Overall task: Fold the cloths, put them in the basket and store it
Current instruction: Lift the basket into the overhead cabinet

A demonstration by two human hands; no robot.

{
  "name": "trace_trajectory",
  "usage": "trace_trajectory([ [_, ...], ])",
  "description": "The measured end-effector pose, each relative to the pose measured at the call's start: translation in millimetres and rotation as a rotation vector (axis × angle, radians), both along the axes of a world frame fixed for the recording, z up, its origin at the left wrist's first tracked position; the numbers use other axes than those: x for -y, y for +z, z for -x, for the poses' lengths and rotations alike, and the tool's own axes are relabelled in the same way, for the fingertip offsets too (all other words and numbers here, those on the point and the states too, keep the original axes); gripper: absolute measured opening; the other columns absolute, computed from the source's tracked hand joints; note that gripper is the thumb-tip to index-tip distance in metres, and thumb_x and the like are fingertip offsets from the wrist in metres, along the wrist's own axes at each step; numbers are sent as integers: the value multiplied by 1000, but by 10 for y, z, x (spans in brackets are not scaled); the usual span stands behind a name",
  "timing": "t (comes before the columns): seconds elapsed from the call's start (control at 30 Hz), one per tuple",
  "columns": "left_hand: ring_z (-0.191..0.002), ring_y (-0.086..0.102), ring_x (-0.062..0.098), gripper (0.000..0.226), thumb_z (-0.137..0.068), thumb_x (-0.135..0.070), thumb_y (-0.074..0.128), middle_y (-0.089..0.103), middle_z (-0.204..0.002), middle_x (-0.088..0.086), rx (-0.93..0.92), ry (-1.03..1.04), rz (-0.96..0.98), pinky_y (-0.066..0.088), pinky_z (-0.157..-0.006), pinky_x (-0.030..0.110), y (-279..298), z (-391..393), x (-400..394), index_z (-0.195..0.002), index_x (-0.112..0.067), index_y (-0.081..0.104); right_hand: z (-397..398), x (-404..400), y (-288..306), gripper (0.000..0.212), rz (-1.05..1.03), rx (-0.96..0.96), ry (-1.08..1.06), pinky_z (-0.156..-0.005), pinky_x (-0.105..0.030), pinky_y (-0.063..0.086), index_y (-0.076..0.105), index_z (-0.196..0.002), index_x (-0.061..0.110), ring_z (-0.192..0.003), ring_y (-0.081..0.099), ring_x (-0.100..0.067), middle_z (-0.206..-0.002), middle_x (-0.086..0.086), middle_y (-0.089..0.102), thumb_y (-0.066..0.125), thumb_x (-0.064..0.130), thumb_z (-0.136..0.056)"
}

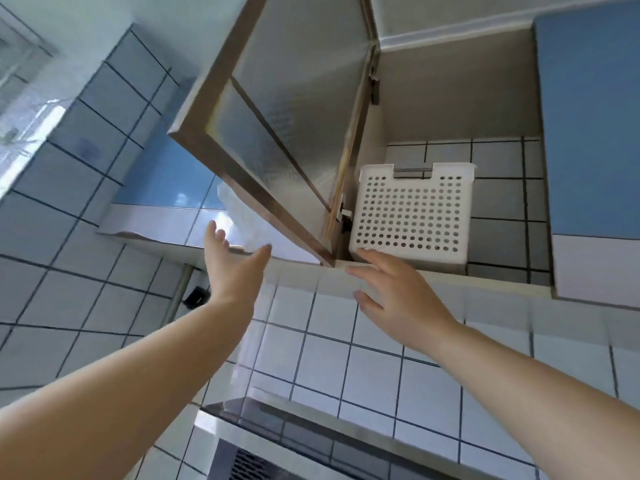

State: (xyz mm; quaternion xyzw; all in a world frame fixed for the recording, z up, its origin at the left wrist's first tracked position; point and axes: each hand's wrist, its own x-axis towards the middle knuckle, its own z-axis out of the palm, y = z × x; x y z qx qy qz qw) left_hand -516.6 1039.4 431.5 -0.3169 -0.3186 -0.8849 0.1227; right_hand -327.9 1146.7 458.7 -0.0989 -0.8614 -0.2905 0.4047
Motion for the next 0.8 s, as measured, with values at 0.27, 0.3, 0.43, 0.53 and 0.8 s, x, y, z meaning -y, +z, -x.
trace_trajectory([
  [0.27, -111, 48, 17, 53, -80, -14, 71, 48, -117, -9, -209, 131, 137, 44, -91, 31, 90, -335, 211, -122, -26, 39, -153, 255, -79, 42, -54, 13, 62, -112, -24, 13, 48, -136, 22, -139, 27, -18, -151, -1, 32, 46, 31, -95],
  [0.3, -109, 47, 15, 50, -81, -14, 71, 47, -115, -9, -215, 144, 138, 43, -86, 28, 87, -376, 209, -118, -27, 39, -198, 268, -90, 43, -65, 5, 77, -113, -29, 19, 51, -134, 20, -137, 32, -21, -148, -4, 37, 46, 31, -93],
  [0.43, -97, 42, 11, 43, -81, -15, 69, 44, -104, -7, -276, 274, 179, 38, -79, 23, 50, -578, 144, -109, -23, 37, -428, 303, -163, 41, -248, 63, 118, -107, -37, 35, 58, -125, 16, -127, 46, -25, -137, -9, 51, 48, 25, -86],
  [0.53, -88, 33, 5, 48, -80, -13, 68, 38, -100, -7, -455, 458, 209, 30, -73, 16, 22, -793, 21, -117, -10, 38, -645, 337, -205, 41, -433, 152, 128, -110, -39, 32, 57, -125, 19, -129, 43, -23, -138, -8, 50, 49, 22, -85],
  [0.8, -113, 50, 32, 59, -70, -19, 72, 49, -122, 11, -904, 930, 407, 32, -107, 51, 112, -1391, -686, -123, -9, 47, -1415, 131, -77, 41, -456, 88, -98, -111, -35, 30, 59, -124, 17, -129, 43, -26, -139, -11, 49, 48, 22, -85],
])
